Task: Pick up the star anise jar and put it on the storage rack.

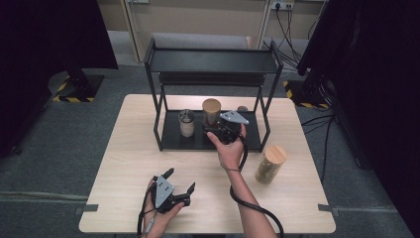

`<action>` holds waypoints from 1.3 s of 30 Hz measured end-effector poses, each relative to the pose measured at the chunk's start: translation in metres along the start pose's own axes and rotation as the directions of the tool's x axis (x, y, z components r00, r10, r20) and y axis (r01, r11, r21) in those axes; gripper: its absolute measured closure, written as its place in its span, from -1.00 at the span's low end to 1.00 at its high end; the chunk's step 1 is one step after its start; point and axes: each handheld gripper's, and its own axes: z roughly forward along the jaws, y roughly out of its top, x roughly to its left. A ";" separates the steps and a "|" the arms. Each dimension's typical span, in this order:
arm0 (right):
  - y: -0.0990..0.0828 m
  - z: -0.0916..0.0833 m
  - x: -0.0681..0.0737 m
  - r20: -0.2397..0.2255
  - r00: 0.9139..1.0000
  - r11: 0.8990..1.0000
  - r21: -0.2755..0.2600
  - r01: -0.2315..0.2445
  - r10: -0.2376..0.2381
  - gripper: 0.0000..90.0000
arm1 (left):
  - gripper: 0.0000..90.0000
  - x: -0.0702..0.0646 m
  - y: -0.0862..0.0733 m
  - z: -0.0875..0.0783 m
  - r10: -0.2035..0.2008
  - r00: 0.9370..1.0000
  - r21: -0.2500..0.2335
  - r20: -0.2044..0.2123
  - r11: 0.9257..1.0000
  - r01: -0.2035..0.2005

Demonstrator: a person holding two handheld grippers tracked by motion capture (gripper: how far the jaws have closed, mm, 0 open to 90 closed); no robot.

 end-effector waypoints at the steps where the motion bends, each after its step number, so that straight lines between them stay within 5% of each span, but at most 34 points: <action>1: -0.001 -0.001 0.000 0.000 1.000 1.000 0.000 0.000 0.000 -0.95 | -0.79 0.000 0.000 0.000 0.000 1.000 0.000 0.000 1.000 0.000; 39: -0.026 -0.049 0.005 -0.044 0.999 1.000 -0.004 0.014 -0.014 -0.95 | -0.79 0.000 0.000 0.000 0.005 1.000 0.002 -0.003 1.000 -0.005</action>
